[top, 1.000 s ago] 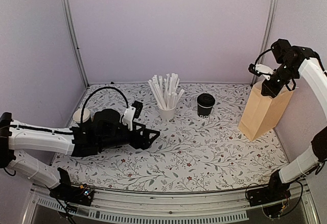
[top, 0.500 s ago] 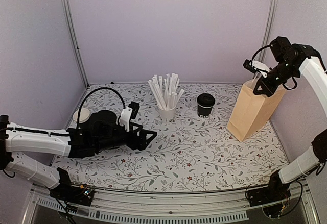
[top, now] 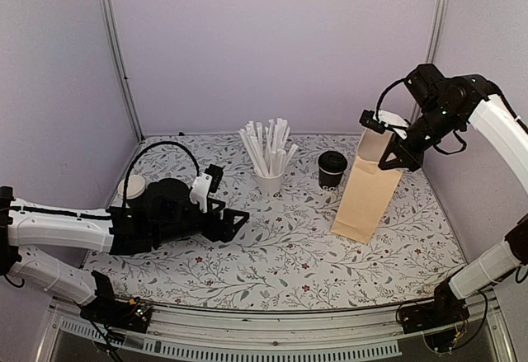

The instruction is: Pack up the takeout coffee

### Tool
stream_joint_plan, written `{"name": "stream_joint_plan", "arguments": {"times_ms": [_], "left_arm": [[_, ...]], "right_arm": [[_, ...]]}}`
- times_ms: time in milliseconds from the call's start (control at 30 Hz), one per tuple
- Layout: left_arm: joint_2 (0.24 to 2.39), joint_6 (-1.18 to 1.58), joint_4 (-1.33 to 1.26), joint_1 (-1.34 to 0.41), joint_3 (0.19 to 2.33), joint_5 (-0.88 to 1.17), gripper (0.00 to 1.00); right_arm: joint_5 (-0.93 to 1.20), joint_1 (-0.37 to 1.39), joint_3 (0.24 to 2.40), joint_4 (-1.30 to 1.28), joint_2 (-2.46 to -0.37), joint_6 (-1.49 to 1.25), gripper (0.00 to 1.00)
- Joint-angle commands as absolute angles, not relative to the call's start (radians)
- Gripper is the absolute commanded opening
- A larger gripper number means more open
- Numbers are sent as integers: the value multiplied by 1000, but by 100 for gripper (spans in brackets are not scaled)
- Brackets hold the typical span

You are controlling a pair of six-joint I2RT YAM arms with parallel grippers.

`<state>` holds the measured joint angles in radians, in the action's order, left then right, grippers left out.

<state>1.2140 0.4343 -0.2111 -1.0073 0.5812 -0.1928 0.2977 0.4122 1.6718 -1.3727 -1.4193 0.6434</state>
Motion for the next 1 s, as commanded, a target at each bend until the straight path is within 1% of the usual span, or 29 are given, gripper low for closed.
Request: {"name": "stream_joint_plan", "arguments": {"times_ms": [0, 67, 100, 133, 233, 300, 367, 500, 633, 767, 967], "left_arm": [[1188, 428, -197, -990, 574, -218, 86], [1191, 431, -194, -988, 575, -221, 86], [1193, 431, -193, -987, 576, -221, 86], [1194, 432, -192, -986, 577, -219, 86], [1201, 437, -190, -984, 579, -216, 86], [1205, 438, -192, -984, 577, -215, 86], [1209, 440, -193, -983, 575, -211, 86], [1213, 437, -205, -983, 571, -199, 86], [1216, 434, -217, -982, 568, -177, 85], [1207, 442, -215, -983, 562, -164, 85], [1158, 454, -224, -983, 516, -173, 84]], "right_arm": [[301, 469, 1708, -1373, -1459, 642, 11], [319, 489, 1748, -1374, -1475, 644, 26], [335, 496, 1774, -1372, -1481, 649, 31], [352, 498, 1804, -1372, -1483, 657, 35], [390, 497, 1913, -1369, -1478, 712, 40], [398, 494, 2009, -1362, -1476, 747, 41], [388, 487, 2057, -1326, -1474, 751, 41], [283, 445, 2018, -1160, -1434, 761, 42], [211, 292, 1980, -1035, -1446, 753, 43], [279, 135, 2023, -1036, -1540, 726, 43], [294, 100, 2022, -1140, -1683, 755, 46]]}}
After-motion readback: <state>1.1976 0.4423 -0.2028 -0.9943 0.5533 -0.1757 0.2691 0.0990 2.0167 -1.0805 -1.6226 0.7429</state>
